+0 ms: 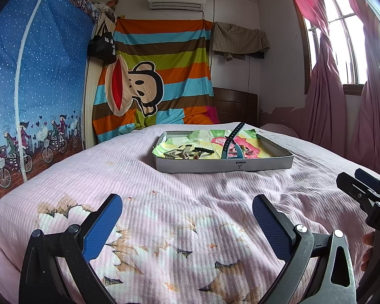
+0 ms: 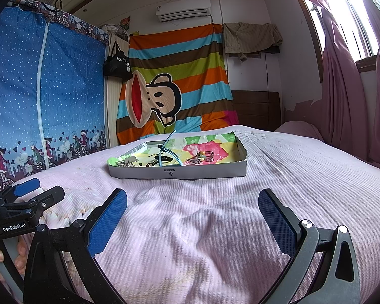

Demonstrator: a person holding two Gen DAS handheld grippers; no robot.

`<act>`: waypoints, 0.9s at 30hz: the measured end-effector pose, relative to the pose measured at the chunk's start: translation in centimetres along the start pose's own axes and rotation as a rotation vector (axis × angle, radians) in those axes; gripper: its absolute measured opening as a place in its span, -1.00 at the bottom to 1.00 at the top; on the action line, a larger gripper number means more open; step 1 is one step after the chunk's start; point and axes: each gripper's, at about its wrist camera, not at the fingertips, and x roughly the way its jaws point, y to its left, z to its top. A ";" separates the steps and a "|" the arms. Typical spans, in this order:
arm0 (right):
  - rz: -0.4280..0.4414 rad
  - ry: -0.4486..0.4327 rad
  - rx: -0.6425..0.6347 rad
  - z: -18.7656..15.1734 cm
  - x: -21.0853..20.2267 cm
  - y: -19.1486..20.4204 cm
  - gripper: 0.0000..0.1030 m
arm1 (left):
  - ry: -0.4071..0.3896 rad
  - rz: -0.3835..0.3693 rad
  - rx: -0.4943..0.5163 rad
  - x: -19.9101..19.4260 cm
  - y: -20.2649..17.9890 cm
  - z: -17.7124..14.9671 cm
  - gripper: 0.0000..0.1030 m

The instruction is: Organize jewelry

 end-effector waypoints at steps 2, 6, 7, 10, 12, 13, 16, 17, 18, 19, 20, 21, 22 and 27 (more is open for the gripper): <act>0.000 0.000 0.001 0.0 0.0 0.0 0.98 | 0.000 0.000 0.000 0.0 0.0 0.0 1.00; 0.000 0.000 0.000 0.0 0.0 0.0 0.98 | 0.000 0.000 0.000 0.0 0.0 0.0 1.00; 0.000 0.000 0.001 0.0 0.0 0.0 0.98 | 0.000 -0.001 0.000 0.0 0.0 0.0 1.00; 0.000 0.000 0.000 0.0 0.0 0.0 0.98 | 0.000 -0.001 0.000 0.0 0.0 0.0 1.00; 0.000 0.000 0.000 0.0 0.0 0.0 0.98 | 0.001 -0.001 0.000 0.0 0.0 0.0 1.00; 0.000 0.000 0.000 0.0 0.0 0.0 0.98 | 0.001 0.000 0.000 0.1 0.0 0.0 1.00; 0.000 0.000 0.001 0.0 0.0 0.0 0.98 | 0.001 0.001 -0.001 0.0 0.0 -0.1 1.00; 0.000 0.000 0.001 0.0 0.0 0.0 0.98 | 0.002 0.003 -0.001 0.0 0.0 -0.1 1.00; 0.000 0.000 0.001 0.0 0.0 0.0 0.98 | 0.005 0.005 -0.003 0.0 0.0 0.0 1.00; 0.000 0.000 0.001 0.0 0.0 0.0 0.98 | 0.010 0.007 -0.006 0.1 0.0 0.1 1.00; 0.000 0.000 0.001 0.0 0.0 0.0 0.98 | 0.013 0.006 -0.008 0.1 0.1 0.0 1.00; 0.000 0.000 0.001 0.0 0.0 0.0 0.98 | 0.012 0.007 -0.010 0.0 0.1 0.0 1.00; 0.000 0.000 0.000 0.0 0.0 0.0 0.98 | 0.011 0.011 -0.010 0.0 0.2 0.0 1.00; 0.000 0.001 0.000 0.0 0.0 0.0 0.98 | 0.010 0.027 0.010 0.1 0.3 -0.2 1.00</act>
